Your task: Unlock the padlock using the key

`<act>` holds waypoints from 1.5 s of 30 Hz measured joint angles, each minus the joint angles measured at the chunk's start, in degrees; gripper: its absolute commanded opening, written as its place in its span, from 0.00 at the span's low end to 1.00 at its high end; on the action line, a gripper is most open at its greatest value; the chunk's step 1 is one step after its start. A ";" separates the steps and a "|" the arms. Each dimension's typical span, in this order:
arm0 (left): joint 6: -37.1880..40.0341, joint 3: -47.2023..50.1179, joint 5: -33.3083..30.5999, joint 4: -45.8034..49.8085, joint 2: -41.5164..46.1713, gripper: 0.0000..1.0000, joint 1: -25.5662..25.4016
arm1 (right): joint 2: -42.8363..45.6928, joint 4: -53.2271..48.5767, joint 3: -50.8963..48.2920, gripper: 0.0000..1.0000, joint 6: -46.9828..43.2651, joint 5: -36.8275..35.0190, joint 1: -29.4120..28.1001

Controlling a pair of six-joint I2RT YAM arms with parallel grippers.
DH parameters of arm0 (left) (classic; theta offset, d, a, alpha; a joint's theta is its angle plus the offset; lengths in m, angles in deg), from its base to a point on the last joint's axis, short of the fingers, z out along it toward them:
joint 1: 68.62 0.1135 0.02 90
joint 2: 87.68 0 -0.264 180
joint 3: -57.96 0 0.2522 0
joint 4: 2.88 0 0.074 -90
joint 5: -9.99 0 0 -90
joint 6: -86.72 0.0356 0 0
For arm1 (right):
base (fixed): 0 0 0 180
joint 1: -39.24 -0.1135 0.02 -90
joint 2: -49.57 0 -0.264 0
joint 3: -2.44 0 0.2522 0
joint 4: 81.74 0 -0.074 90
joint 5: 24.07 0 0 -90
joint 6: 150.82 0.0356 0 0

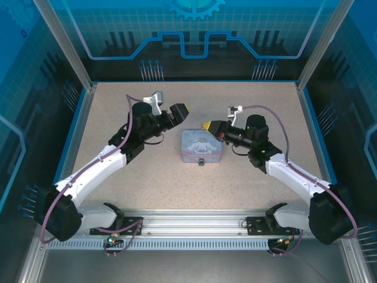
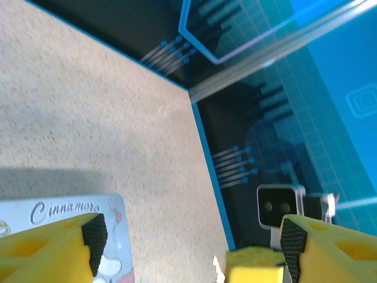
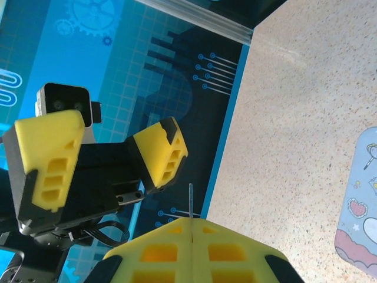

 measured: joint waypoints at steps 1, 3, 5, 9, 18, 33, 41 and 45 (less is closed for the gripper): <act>0.28 0.00 1.51 0.09 -0.31 0.70 0.00 | 0.00 0.11 -0.13 0.00 0.02 0.72 -0.02; 0.52 0.00 3.85 0.02 -1.07 0.65 0.00 | -0.07 0.37 -0.15 0.00 0.07 1.77 -0.02; 0.55 0.00 5.92 -0.17 -2.01 0.56 0.00 | -0.20 0.81 -0.15 0.00 0.07 2.67 -0.09; -0.31 0.02 9.16 -0.59 -3.50 0.47 0.00 | -0.92 1.60 -0.07 0.00 0.22 4.04 -0.13; -3.63 1.29 13.14 -7.17 -5.64 0.31 0.00 | -3.45 4.26 0.48 0.00 1.81 4.96 -0.92; -5.73 2.84 14.34 -11.52 -7.48 0.19 -1.09 | -4.37 5.68 0.74 0.00 2.43 5.07 -1.42; -6.67 3.21 14.32 -12.41 -7.52 0.00 -1.07 | -4.50 5.64 0.74 0.00 2.43 5.07 -1.68; -6.56 3.21 14.29 -12.63 -7.52 0.00 -1.07 | -4.59 5.05 0.85 0.23 2.43 5.05 -1.66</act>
